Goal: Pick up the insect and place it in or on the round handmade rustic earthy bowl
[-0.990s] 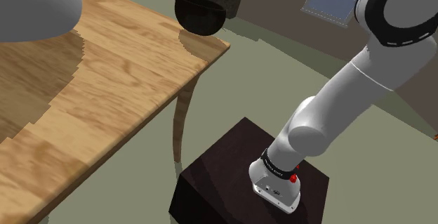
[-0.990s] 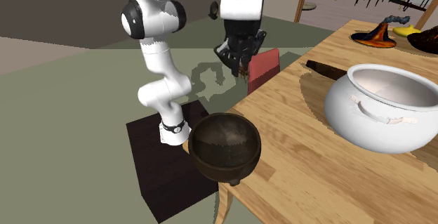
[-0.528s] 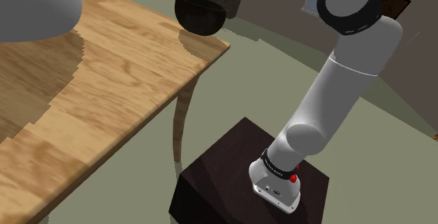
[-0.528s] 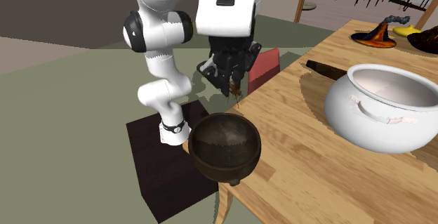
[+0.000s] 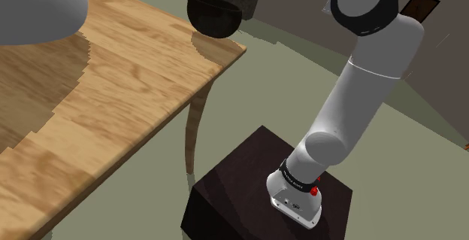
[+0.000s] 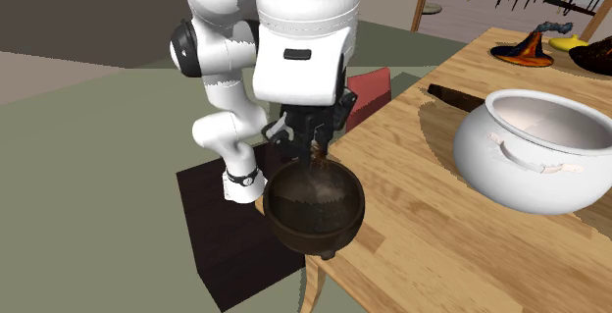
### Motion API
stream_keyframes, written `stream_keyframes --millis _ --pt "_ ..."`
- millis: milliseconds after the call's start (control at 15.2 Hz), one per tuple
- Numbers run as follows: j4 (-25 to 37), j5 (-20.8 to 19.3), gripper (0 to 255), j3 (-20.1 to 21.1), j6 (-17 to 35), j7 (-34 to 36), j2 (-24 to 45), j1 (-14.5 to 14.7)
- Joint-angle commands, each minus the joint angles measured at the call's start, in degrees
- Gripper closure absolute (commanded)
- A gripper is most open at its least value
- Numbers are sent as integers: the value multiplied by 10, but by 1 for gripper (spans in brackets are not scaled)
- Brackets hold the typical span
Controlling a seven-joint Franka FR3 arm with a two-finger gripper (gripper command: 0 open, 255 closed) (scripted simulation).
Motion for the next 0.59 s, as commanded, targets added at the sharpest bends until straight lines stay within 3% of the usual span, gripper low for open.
stream_keyframes --millis 0,528 --pt "-45 -2 255 0 26 -3 -19 1" --pt "-176 -6 255 0 106 -14 -69 2"
